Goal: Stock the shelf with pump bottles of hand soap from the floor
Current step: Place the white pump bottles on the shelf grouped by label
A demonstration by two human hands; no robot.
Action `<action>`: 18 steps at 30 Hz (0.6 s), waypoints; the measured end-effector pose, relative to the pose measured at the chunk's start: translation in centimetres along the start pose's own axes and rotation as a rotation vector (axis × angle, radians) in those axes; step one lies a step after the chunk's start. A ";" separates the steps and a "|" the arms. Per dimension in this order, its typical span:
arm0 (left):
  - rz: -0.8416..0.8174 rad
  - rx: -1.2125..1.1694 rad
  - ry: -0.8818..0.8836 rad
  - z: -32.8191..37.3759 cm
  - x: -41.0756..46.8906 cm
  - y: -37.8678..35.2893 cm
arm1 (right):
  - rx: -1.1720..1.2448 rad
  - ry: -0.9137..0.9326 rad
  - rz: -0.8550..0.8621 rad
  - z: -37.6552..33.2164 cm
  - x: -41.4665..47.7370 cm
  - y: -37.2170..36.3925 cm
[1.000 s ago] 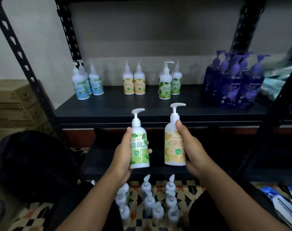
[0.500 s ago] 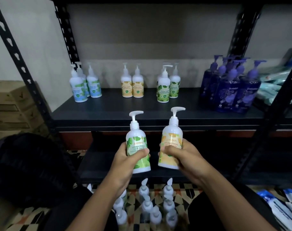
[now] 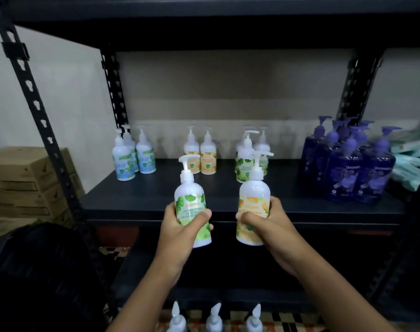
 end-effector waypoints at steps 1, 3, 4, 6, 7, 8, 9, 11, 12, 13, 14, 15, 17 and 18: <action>0.011 0.003 -0.015 0.5 1.2 0.1 | -0.010 0.009 -0.001 -0.7 1.0 -0.5; 0.029 0.013 -0.045 1.3 3.6 0.4 | -0.010 0.033 -0.014 -2.1 3.1 -1.8; 0.040 0.019 -0.060 1.5 4.7 0.7 | -0.009 0.051 -0.027 -2.7 4.2 -2.5; 0.067 0.033 -0.082 1.7 6.7 1.8 | -0.018 0.087 -0.040 -3.6 6.4 -3.9; 0.079 0.037 -0.092 1.7 7.6 2.4 | -0.023 0.103 -0.040 -3.9 7.6 -4.7; 0.091 0.037 -0.100 1.6 8.5 3.0 | -0.032 0.121 -0.035 -4.0 8.9 -5.3; 0.102 0.038 -0.106 1.5 9.3 3.6 | -0.043 0.137 -0.027 -4.1 10.2 -5.8; 0.130 0.043 -0.110 1.3 10.7 4.9 | -0.066 0.153 -0.017 -4.2 12.4 -7.2; 0.142 0.036 -0.112 1.4 11.3 5.5 | -0.079 0.159 -0.015 -4.2 13.4 -7.9; 0.151 0.023 -0.114 1.4 11.9 6.0 | -0.094 0.165 -0.011 -4.0 14.4 -8.6; 0.159 0.006 -0.112 1.5 12.4 6.3 | -0.109 0.166 -0.012 -3.7 15.4 -9.1; 0.167 -0.007 -0.108 1.3 12.8 6.7 | -0.124 0.159 -0.018 -3.3 16.3 -9.8; 0.183 -0.024 -0.098 0.9 13.3 7.4 | -0.150 0.145 -0.033 -2.5 17.9 -11.1; 0.187 -0.029 -0.095 0.7 13.5 7.6 | -0.154 0.140 -0.029 -2.1 18.6 -11.5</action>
Point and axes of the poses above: each hand's wrist, its own x-axis towards the middle knuckle, its own y-axis out of the back of the hand, z = x × y, the point moved 8 cm from there along x, towards the middle knuckle, and after that the axes turned 5 degrees about -y, right-handed, at the moved point
